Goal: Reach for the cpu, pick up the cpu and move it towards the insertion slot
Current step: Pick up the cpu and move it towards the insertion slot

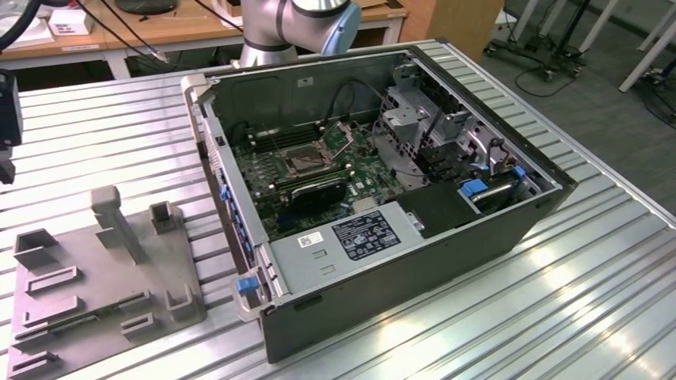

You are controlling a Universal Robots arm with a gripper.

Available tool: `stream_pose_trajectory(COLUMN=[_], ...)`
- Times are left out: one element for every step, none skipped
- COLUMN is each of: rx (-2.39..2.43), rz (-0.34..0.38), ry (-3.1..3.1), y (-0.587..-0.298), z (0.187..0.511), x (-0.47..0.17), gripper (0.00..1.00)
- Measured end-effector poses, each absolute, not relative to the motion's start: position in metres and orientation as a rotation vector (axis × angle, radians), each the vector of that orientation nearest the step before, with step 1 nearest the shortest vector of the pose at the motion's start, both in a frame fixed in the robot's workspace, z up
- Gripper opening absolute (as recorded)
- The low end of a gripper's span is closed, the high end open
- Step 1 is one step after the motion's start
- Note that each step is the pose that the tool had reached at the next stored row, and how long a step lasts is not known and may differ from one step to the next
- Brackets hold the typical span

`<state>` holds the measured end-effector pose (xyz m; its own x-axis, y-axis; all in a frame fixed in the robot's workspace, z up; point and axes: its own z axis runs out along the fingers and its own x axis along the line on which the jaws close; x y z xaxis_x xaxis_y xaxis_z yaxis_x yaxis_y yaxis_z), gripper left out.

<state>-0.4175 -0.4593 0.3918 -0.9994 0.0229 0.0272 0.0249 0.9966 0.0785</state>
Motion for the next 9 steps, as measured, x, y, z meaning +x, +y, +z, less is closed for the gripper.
stream_pose_trajectory(rx=[-0.037,-0.037,-0.037,-0.037,-0.037,-0.037,-0.037,-0.037,-0.037], rz=[-0.123,-0.123,-0.123,-0.123,-0.123,-0.123,-0.123,-0.123,-0.123], ry=[-3.113,-3.113,-3.113,-3.113,-3.113,-3.113,-3.113,-3.113,-3.113], y=[-0.4593,-0.4593,-0.4593,-0.4593,-0.4593,-0.4593,-0.4593,-0.4593,-0.4593], z=[0.3918,0.3918,0.3918,0.3917,0.3918,0.3918,0.3918,0.3918,0.3918], x=[-0.4170,-0.4166,-0.4162,-0.4158,-0.4154,-0.4150,-0.4146,-0.4142,-0.4138], gripper=[0.54,0.54,0.54,0.54,0.54,0.54,0.54,0.54,0.54])
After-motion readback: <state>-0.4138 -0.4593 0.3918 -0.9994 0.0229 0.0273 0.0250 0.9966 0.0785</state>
